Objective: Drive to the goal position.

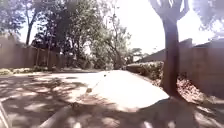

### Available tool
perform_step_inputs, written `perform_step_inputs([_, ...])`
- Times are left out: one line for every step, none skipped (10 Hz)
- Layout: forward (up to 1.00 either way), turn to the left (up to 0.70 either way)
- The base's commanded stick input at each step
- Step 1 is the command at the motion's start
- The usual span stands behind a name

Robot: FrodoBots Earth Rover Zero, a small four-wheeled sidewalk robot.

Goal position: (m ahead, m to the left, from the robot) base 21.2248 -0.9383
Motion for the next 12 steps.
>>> perform_step_inputs([0.7,-0.16])
perform_step_inputs([0.7,-0.32])
perform_step_inputs([0.7,-0.35])
perform_step_inputs([0.7,-0.35])
perform_step_inputs([0.7,-0.3])
perform_step_inputs([0.7,-0.13])
perform_step_inputs([0.7,0.0])
perform_step_inputs([0.7,0.0])
perform_step_inputs([0.7,0.0])
perform_step_inputs([0.7,0.0])
perform_step_inputs([0.7,0.0])
perform_step_inputs([0.7,0.0])
